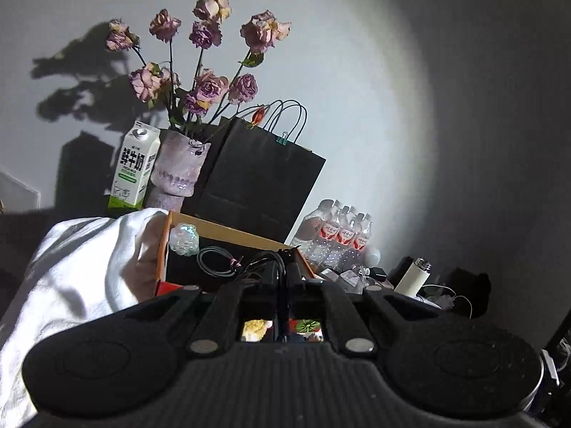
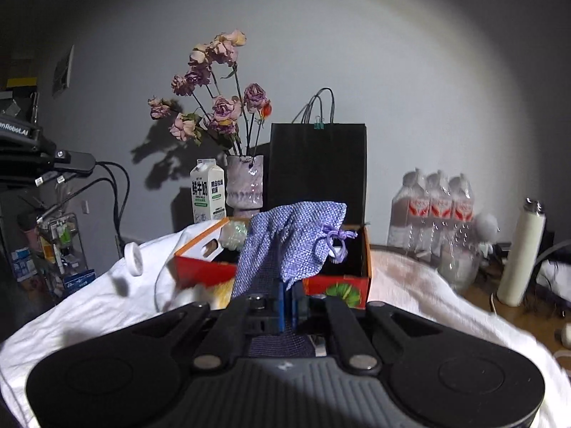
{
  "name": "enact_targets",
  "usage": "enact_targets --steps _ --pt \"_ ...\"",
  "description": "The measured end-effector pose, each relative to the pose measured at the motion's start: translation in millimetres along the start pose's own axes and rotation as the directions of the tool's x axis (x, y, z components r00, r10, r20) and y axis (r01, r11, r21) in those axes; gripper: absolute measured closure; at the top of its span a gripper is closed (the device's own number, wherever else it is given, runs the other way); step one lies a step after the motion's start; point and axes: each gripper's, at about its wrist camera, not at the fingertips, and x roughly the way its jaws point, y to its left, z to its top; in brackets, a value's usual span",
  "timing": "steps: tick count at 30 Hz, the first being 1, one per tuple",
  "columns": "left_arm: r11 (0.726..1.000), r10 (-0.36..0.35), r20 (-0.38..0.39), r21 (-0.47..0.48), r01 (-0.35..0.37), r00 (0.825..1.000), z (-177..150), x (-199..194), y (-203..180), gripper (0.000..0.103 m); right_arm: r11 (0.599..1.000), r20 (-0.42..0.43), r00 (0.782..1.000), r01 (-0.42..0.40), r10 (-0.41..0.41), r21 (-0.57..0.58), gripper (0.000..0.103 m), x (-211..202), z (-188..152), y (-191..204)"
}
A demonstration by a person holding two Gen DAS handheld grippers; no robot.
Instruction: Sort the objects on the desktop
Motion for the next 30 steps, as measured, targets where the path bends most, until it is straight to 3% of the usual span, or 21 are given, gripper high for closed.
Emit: enact_targets --steps 4,5,7,9,10,12,14,16,18,20,23,27,30 --pt "0.999 -0.042 -0.023 0.005 0.042 0.999 -6.0 6.0 -2.3 0.097 0.999 -0.083 0.996 -0.036 0.038 0.021 0.097 26.7 -5.7 -7.0" --pt "0.999 -0.051 -0.035 0.006 0.052 0.998 -8.2 8.5 -3.4 0.097 1.0 -0.118 0.993 -0.012 0.015 0.028 0.088 35.9 -12.7 -8.8" --pt "0.998 -0.067 -0.064 0.01 0.067 0.996 -12.9 13.2 -5.4 0.097 0.998 -0.183 0.982 0.063 -0.057 0.024 0.081 52.6 -27.8 -10.3" --pt "0.996 -0.084 -0.092 0.009 0.085 0.992 -16.9 17.3 -6.7 0.097 0.992 -0.163 0.979 0.118 -0.124 -0.047 0.077 55.5 -37.2 0.7" --pt "0.995 -0.094 -0.103 0.008 0.095 0.99 -19.0 19.2 -7.2 0.097 0.993 -0.132 0.986 0.096 -0.106 -0.074 0.077 51.5 -38.9 8.8" --pt "0.993 -0.114 -0.122 0.004 0.115 0.986 -23.5 22.0 -9.3 0.097 0.997 -0.088 0.996 -0.031 0.024 -0.077 0.076 45.3 -38.0 23.6" --pt "0.992 -0.122 -0.132 0.006 0.123 0.984 -28.7 24.3 -11.3 0.097 0.984 -0.084 0.984 -0.161 0.155 -0.073 0.076 46.2 -38.1 38.4" --pt "0.991 -0.131 -0.145 0.002 0.133 0.981 -34.2 23.9 -12.0 0.097 0.972 -0.101 0.972 -0.221 0.212 -0.085 0.076 51.2 -40.4 54.9" --pt "0.99 -0.138 -0.157 0.0 0.139 0.978 -38.9 21.9 -12.4 0.097 0.967 -0.103 0.97 -0.231 0.22 -0.109 0.076 58.1 -43.7 68.2" --pt "0.988 -0.151 -0.166 -0.012 0.151 0.974 -43.8 19.6 -9.9 0.097 0.971 -0.096 0.978 -0.199 0.187 -0.135 0.078 69.0 -48.1 76.9" --pt "0.989 -0.15 -0.177 -0.038 0.146 0.973 -52.1 17.7 -1.2 0.097 0.978 -0.139 0.981 -0.153 0.133 -0.142 0.092 91.2 -57.1 78.8" --pt "0.993 -0.113 -0.186 -0.061 0.103 0.976 -70.1 14.4 21.1 0.097 0.982 -0.151 0.982 -0.132 0.11 -0.138 0.095 87.5 -64.2 77.7" --pt "0.996 -0.088 -0.214 -0.042 0.08 0.973 -92.8 16.0 35.4 0.096 0.979 -0.115 0.993 -0.023 -0.001 -0.205 0.095 74.4 -69.8 79.4"
